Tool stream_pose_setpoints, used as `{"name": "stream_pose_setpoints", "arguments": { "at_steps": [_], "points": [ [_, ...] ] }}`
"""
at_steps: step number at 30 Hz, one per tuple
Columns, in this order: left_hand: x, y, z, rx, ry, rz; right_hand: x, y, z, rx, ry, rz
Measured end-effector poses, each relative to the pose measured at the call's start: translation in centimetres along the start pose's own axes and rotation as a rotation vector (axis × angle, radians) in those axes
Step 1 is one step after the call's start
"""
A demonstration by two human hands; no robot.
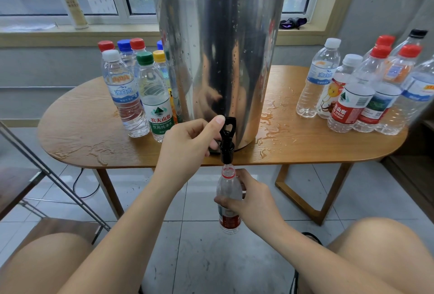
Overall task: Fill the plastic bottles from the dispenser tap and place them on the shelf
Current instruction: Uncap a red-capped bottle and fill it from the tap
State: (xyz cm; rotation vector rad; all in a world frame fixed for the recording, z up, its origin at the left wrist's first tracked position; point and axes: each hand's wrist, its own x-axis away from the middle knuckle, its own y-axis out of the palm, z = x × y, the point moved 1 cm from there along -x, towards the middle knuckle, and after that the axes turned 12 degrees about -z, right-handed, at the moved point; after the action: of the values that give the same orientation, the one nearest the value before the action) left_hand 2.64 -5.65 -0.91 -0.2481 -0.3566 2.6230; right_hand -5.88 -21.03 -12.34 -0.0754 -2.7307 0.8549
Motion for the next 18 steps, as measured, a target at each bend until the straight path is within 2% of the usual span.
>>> {"name": "stream_pose_setpoints", "arguments": {
  "at_steps": [18],
  "points": [
    [0.00,-0.02,0.02,-0.015,-0.001,-0.001,-0.14,0.15,0.28,0.012,-0.016,0.006]
  ]
}}
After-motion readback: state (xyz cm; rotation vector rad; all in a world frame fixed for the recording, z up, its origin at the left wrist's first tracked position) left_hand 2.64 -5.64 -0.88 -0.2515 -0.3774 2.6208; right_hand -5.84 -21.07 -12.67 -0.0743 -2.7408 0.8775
